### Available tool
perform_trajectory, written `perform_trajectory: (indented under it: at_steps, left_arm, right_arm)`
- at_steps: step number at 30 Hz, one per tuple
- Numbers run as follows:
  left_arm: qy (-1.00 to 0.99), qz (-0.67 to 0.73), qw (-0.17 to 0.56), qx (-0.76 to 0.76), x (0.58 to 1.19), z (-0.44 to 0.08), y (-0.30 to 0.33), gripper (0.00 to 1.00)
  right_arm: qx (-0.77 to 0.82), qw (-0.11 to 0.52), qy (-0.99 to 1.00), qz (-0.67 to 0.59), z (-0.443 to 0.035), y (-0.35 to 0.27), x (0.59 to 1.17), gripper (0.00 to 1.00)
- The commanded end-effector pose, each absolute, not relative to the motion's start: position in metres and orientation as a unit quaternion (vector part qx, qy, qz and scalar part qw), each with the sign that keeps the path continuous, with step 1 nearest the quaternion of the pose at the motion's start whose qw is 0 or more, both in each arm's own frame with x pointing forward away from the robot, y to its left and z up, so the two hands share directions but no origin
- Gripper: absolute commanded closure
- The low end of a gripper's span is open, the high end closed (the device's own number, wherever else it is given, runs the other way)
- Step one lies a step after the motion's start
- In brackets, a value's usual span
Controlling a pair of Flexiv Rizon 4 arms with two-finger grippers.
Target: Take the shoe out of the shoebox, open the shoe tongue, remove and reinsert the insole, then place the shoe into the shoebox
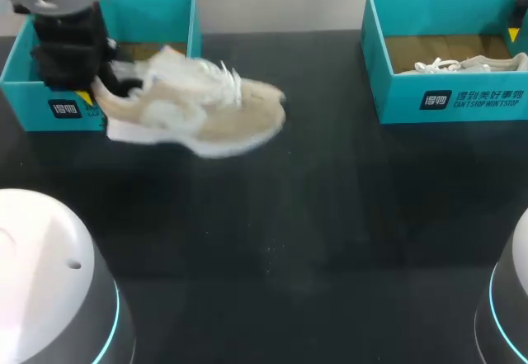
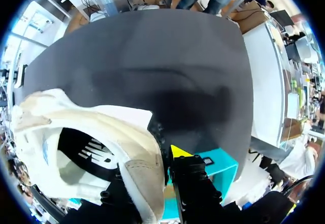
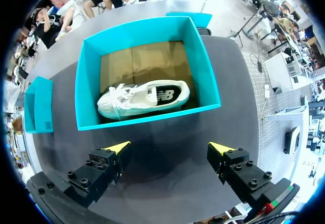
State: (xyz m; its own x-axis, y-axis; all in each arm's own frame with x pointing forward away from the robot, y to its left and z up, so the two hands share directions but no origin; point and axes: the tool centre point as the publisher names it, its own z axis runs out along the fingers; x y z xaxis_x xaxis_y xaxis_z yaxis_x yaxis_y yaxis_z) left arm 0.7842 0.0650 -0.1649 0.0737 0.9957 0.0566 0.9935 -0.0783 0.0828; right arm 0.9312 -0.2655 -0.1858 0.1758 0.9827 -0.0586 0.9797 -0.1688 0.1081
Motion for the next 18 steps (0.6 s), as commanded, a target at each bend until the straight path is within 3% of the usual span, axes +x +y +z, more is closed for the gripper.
perform_trajectory:
  at_steps: [1,18]
  left_arm:
    - [0.672,0.087,0.034,0.734,0.754,-0.191,0.026,1.00]
    - [0.697,-0.001,-0.019,0.717,0.706,-0.266,-0.063,1.00]
  right_arm:
    - [0.764,0.060,0.642,0.013,-0.186,-0.265,0.931,0.00]
    - [0.764,0.060,0.642,0.013,-0.186,-0.265,0.931,0.00]
